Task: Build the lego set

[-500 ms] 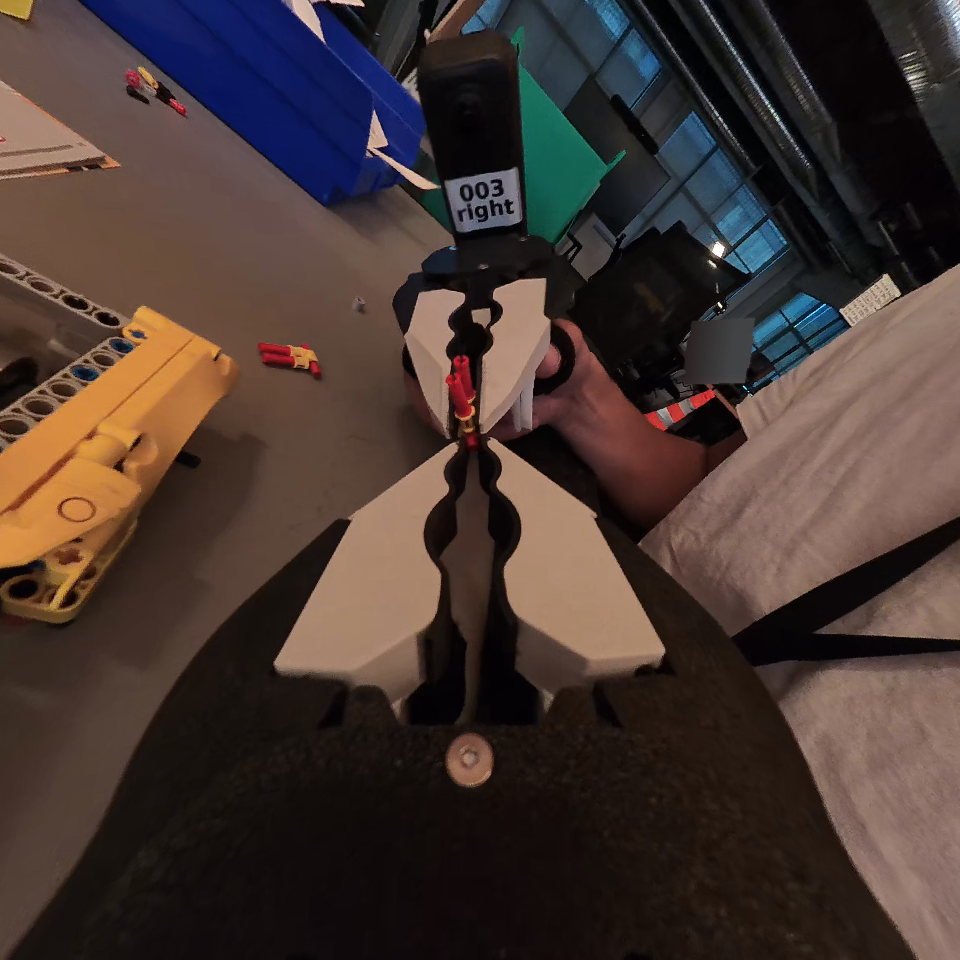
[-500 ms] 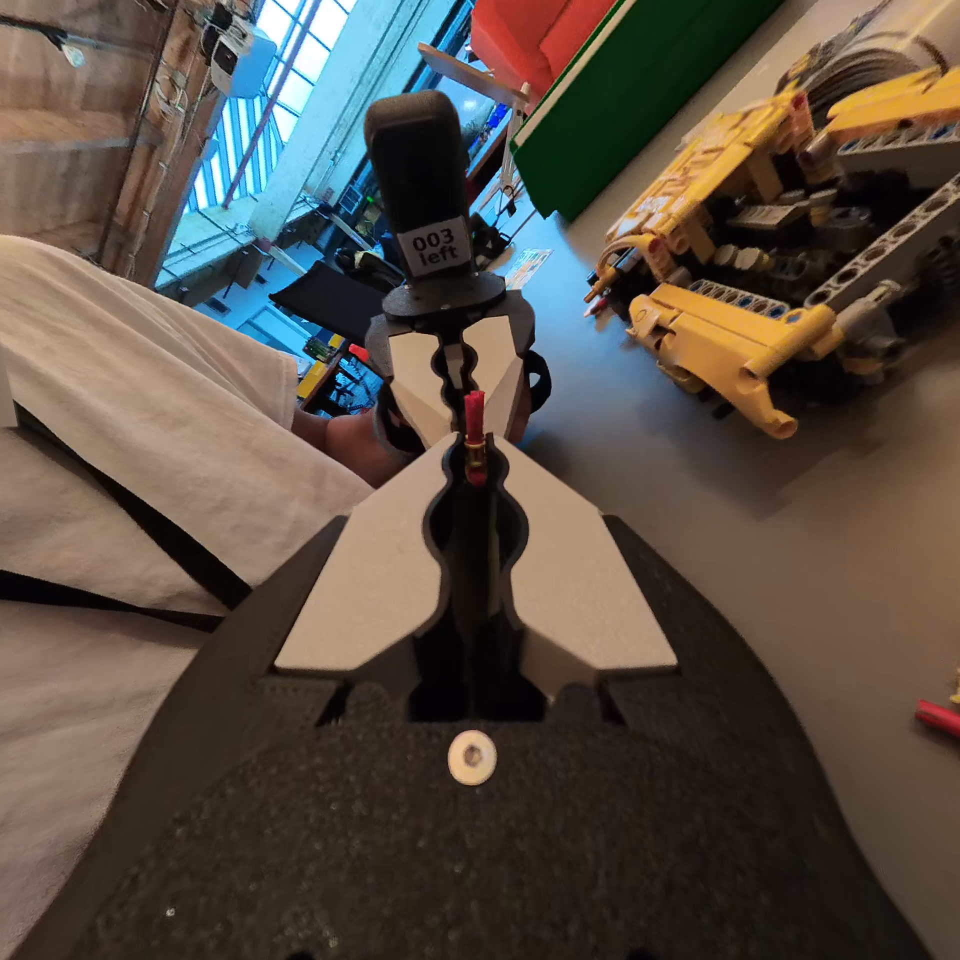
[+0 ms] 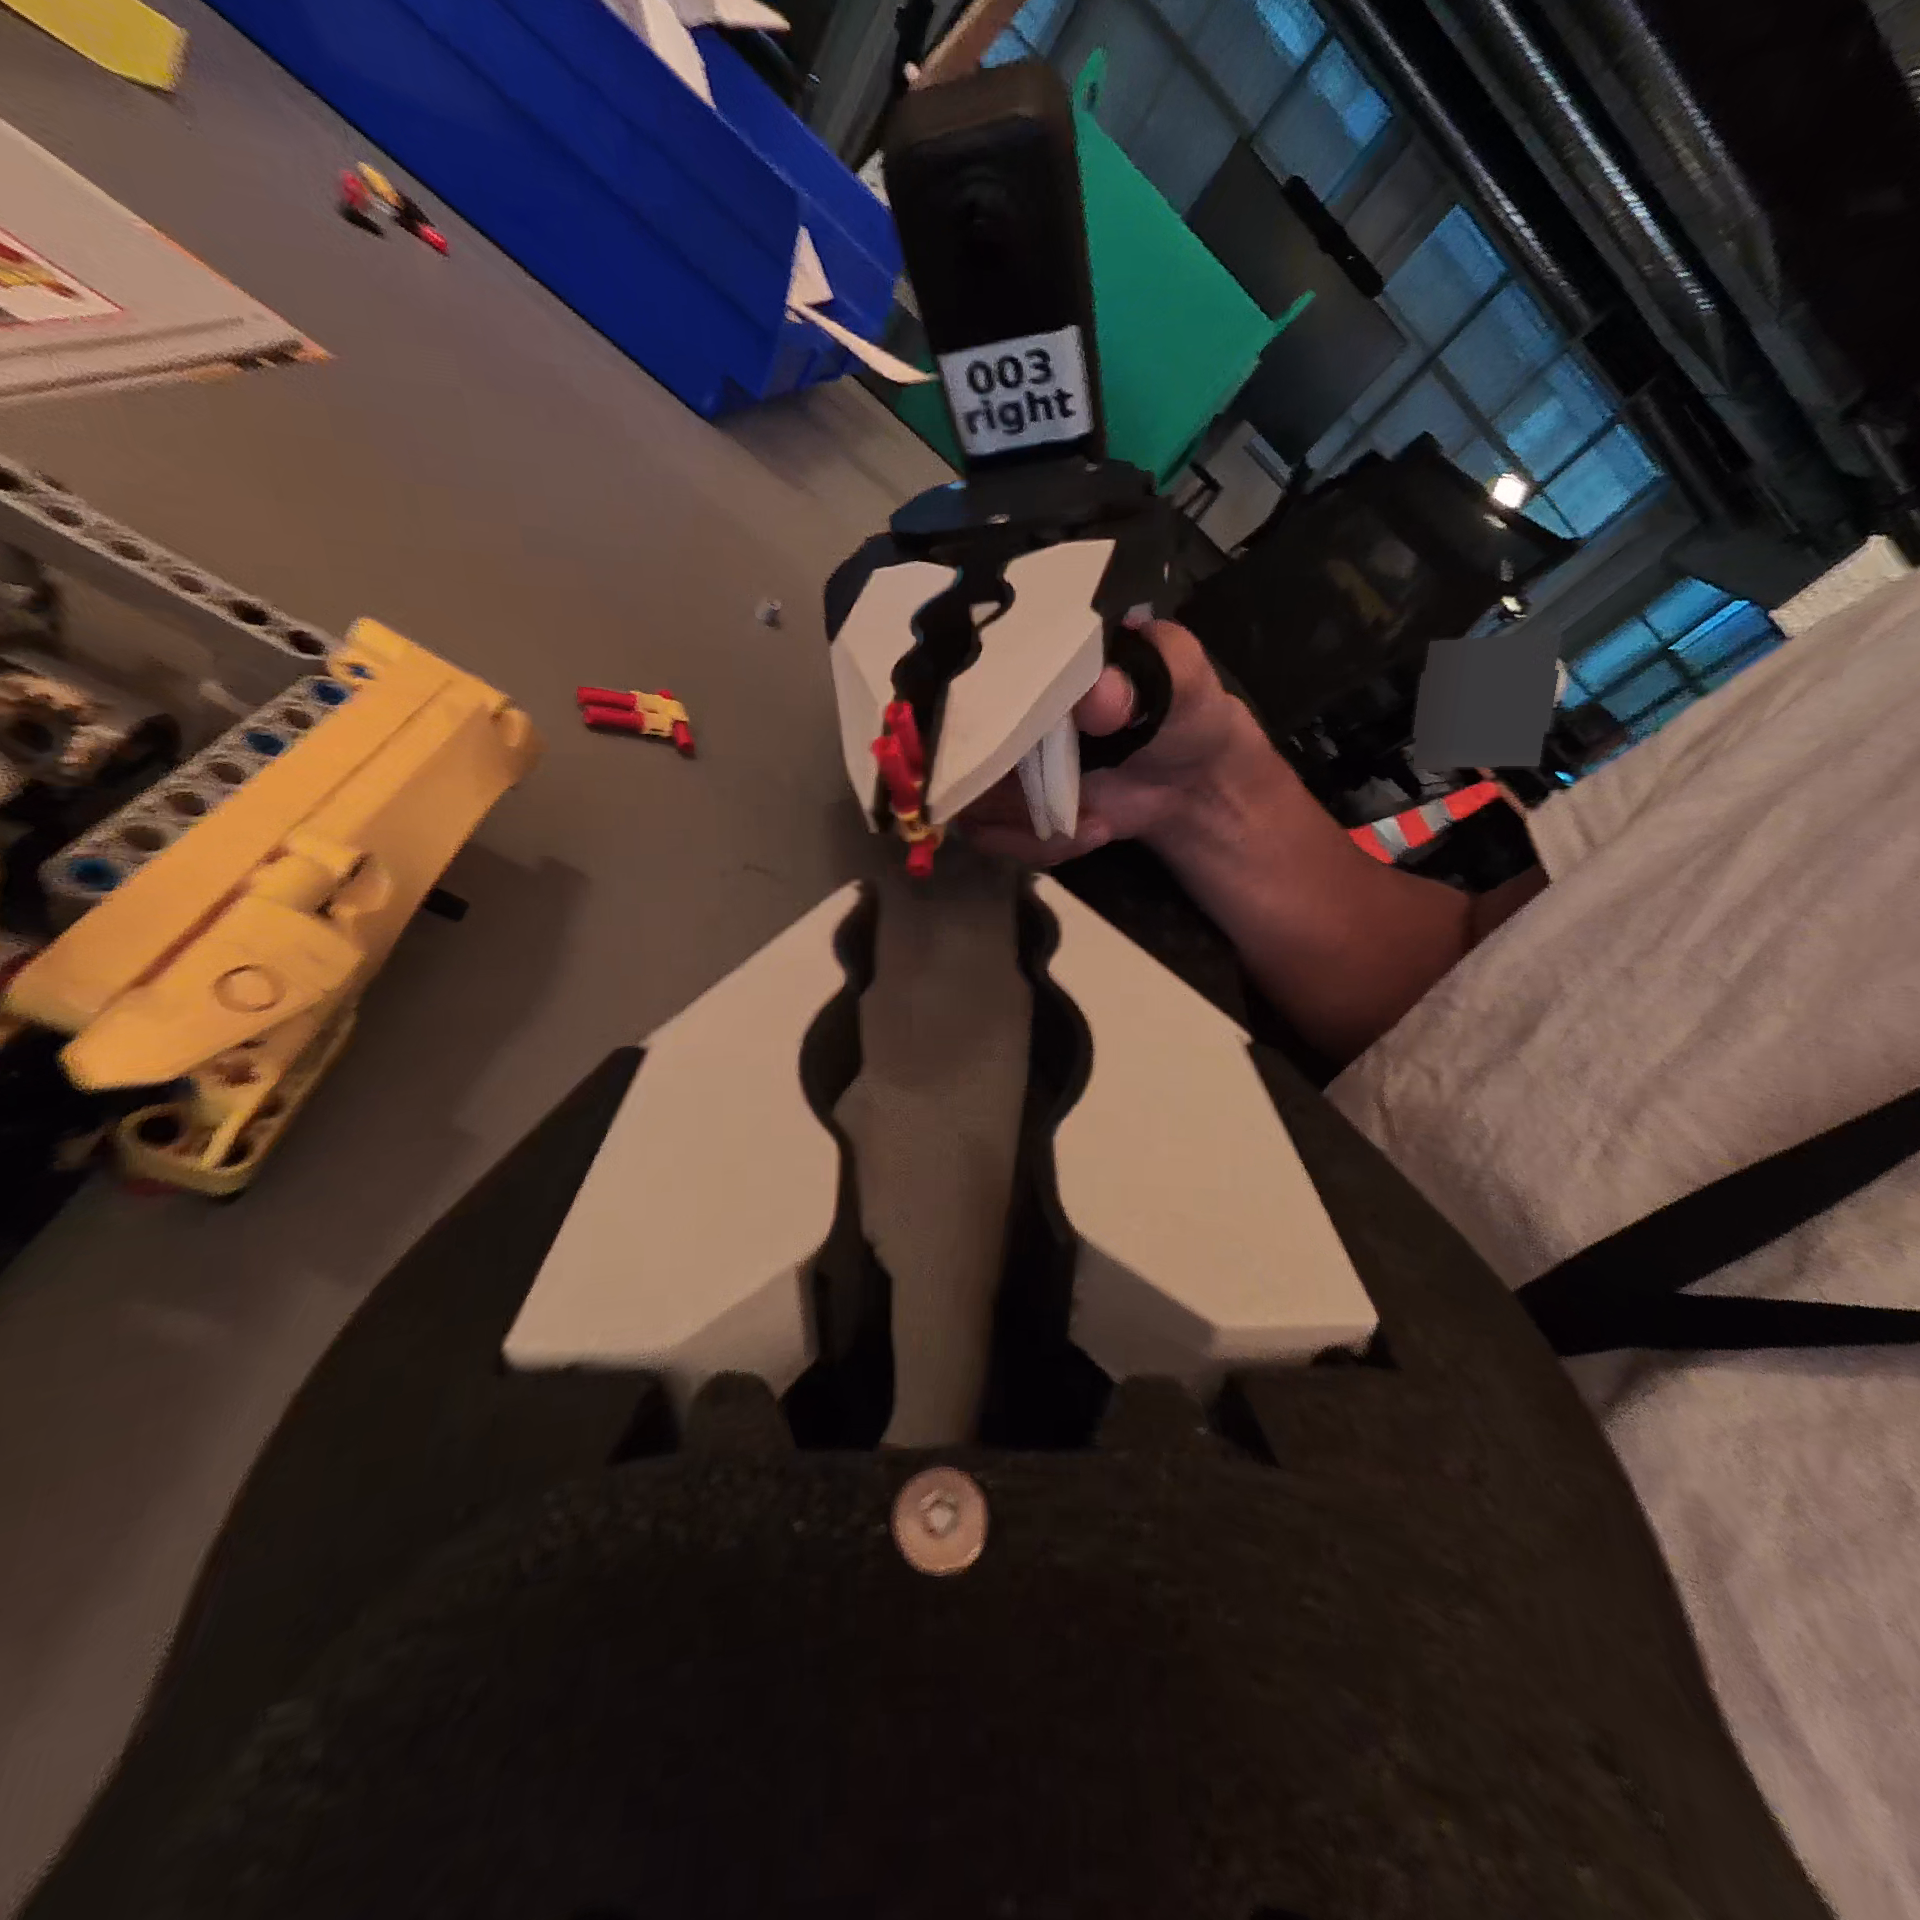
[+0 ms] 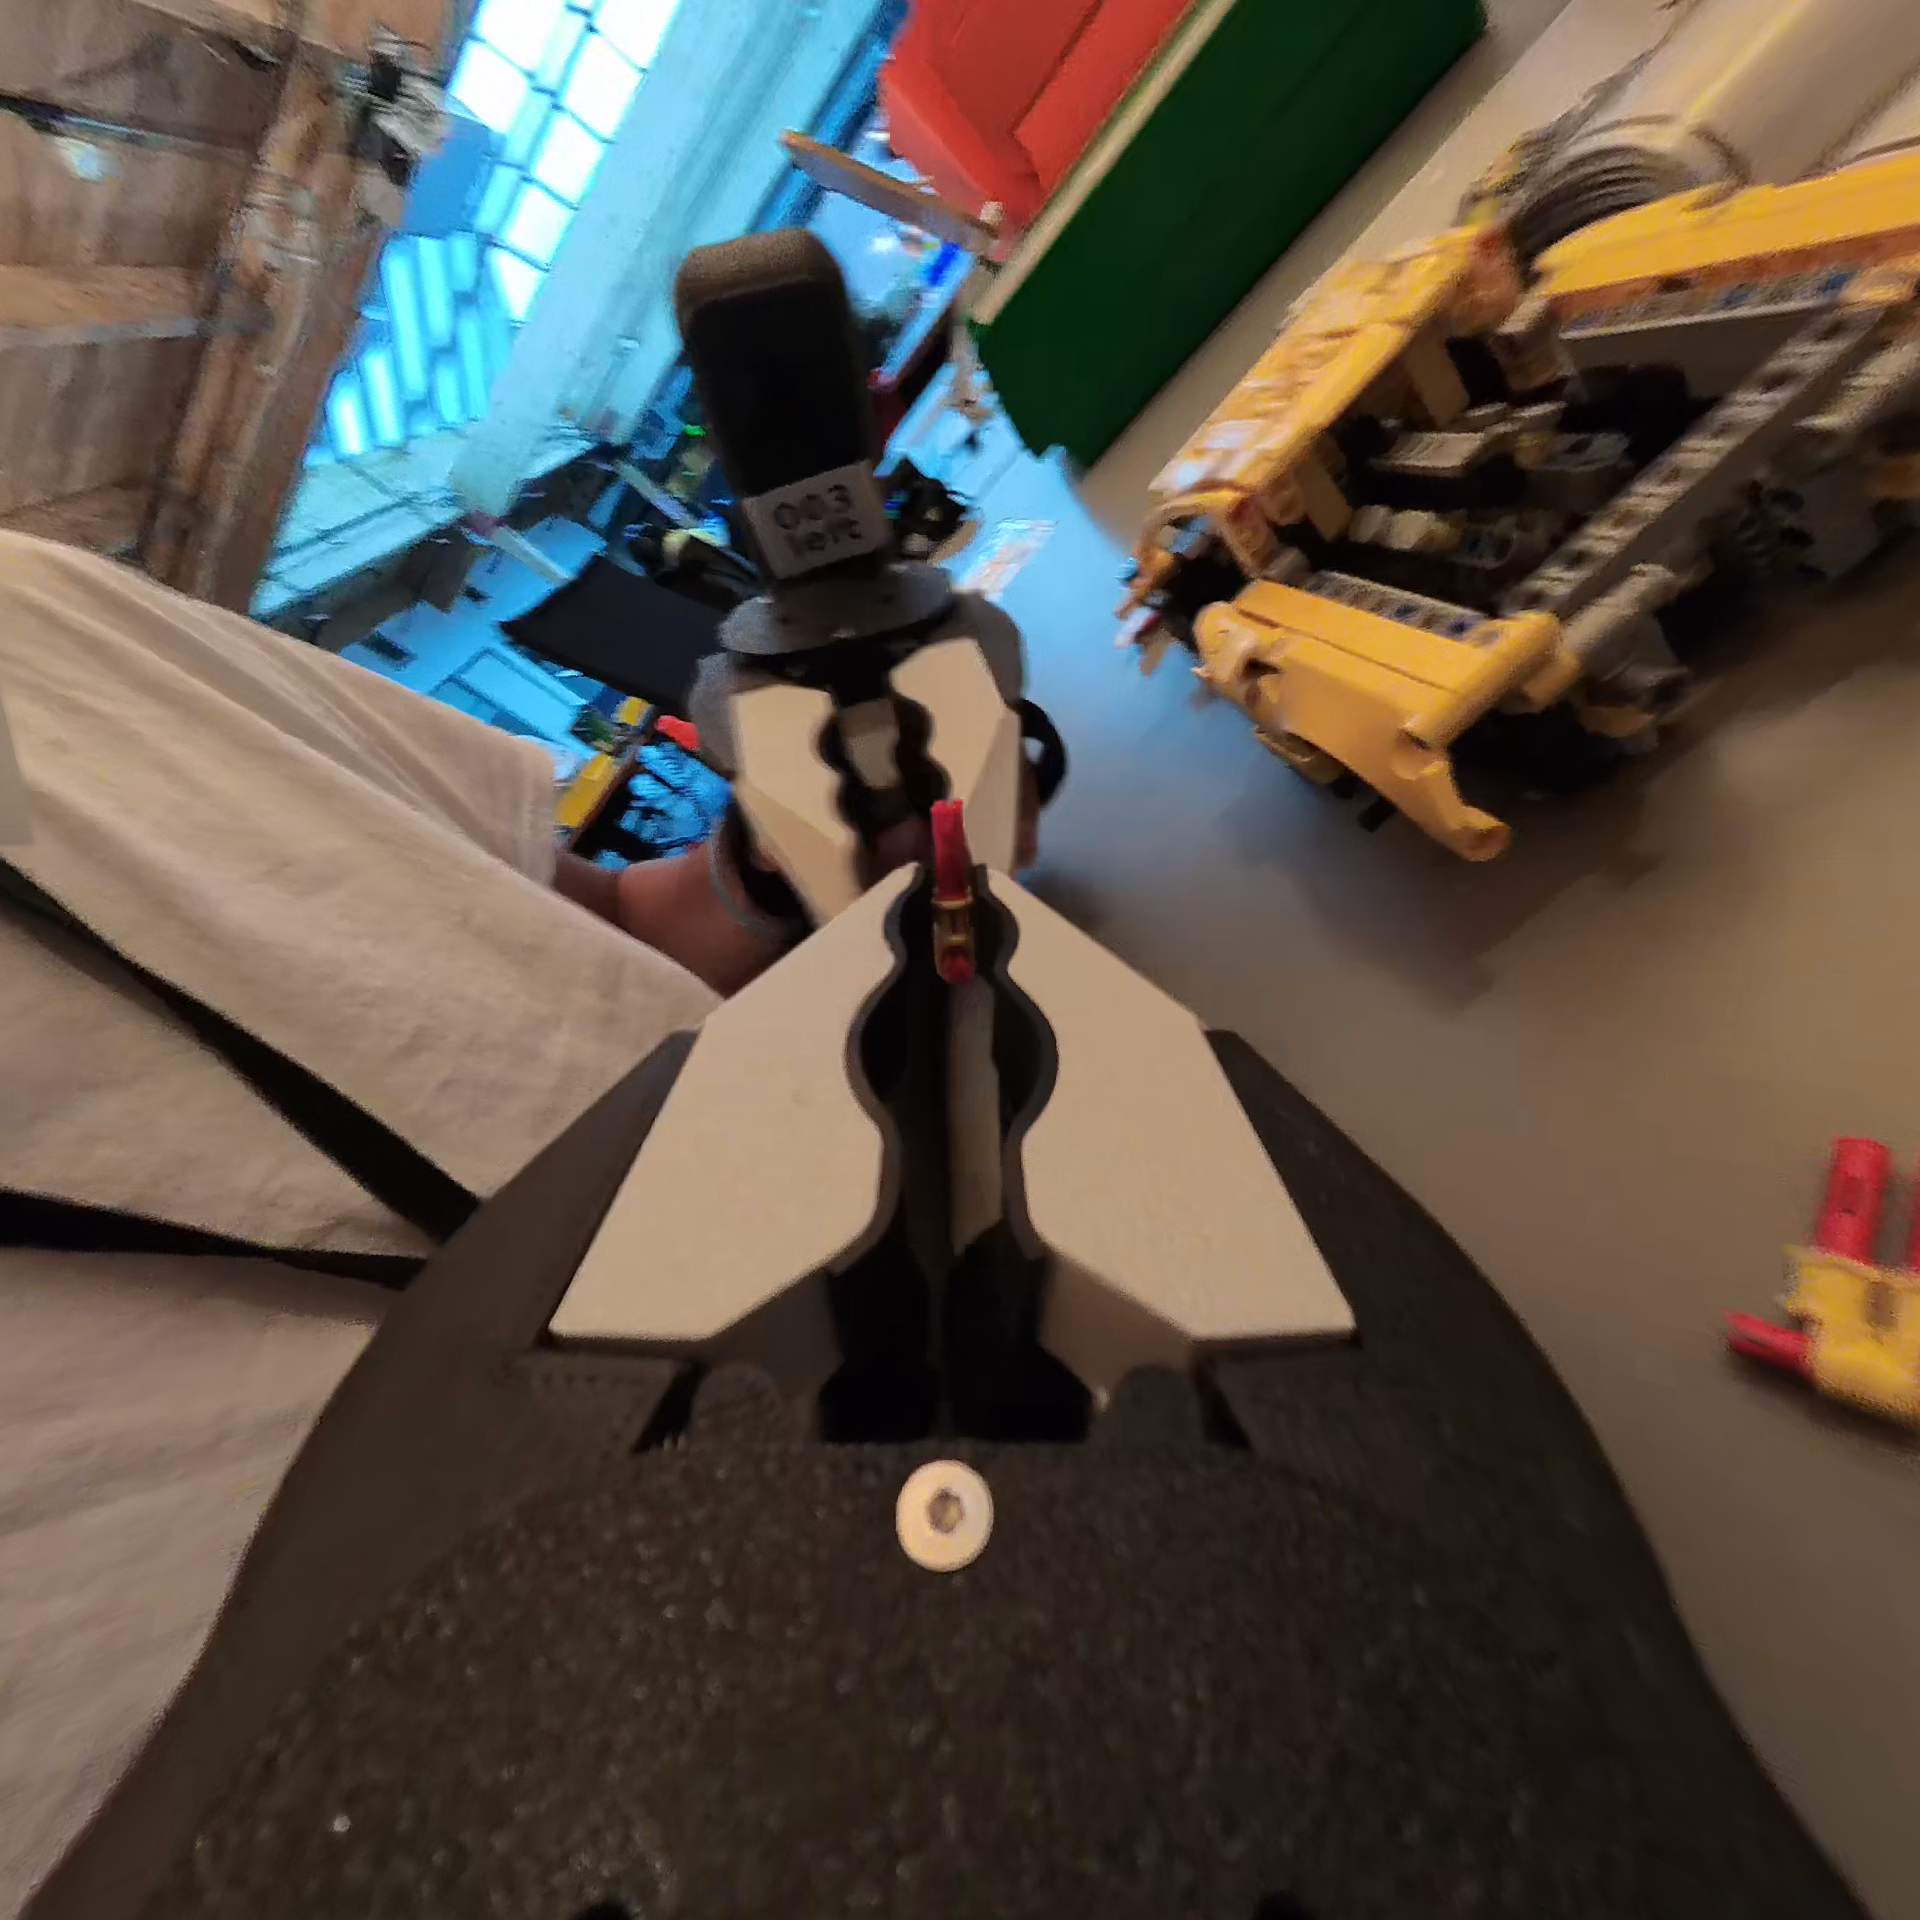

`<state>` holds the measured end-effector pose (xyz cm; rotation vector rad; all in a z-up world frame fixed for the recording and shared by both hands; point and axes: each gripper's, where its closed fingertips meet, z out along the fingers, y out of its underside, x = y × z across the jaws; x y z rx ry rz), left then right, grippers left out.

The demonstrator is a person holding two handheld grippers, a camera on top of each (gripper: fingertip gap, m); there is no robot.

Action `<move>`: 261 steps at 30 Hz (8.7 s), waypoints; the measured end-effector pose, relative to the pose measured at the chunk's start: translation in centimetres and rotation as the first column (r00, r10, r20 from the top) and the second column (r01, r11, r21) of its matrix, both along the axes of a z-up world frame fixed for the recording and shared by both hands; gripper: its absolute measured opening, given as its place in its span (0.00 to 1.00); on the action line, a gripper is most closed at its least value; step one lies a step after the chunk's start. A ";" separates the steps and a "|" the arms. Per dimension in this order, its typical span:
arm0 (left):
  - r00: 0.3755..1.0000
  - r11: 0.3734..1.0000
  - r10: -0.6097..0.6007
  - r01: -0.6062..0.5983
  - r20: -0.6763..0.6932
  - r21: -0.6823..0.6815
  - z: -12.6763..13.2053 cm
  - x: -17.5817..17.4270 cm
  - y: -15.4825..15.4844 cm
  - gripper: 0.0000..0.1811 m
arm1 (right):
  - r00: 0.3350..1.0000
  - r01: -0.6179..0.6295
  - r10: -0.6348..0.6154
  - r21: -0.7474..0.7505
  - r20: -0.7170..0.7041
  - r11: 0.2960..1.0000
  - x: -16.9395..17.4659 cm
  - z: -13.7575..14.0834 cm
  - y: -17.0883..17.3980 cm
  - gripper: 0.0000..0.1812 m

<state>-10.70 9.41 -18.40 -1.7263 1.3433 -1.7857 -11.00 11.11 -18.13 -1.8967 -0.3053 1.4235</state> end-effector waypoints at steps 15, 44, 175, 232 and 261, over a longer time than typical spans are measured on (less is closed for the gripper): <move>0.932 0.807 0.342 -0.226 -0.120 0.546 -0.8 -10.3 18.0 0.52 | 0.852 0.064 -0.009 -0.087 0.524 0.994 3.0 -7.7 1.0 0.03; 0.808 0.796 0.537 -0.391 -0.241 0.462 -4.5 -9.3 14.3 0.52 | 0.619 0.225 -0.390 0.321 0.682 0.920 6.1 -5.0 7.1 0.30; 0.756 0.666 0.654 -0.592 0.025 0.454 -0.7 -10.0 20.1 0.30 | 0.498 0.210 -0.354 0.286 0.791 0.935 10.6 -8.0 2.2 0.17; 0.950 0.987 -0.110 0.068 0.294 0.149 5.6 -5.4 2.5 0.02 | 0.982 0.156 -0.186 0.439 0.026 0.885 -4.2 5.5 1.1 0.16; 0.922 0.993 -0.117 0.095 0.369 0.076 7.0 -5.1 2.1 0.02 | 0.986 0.160 -0.159 0.447 -0.040 0.880 -5.0 6.4 0.9 0.03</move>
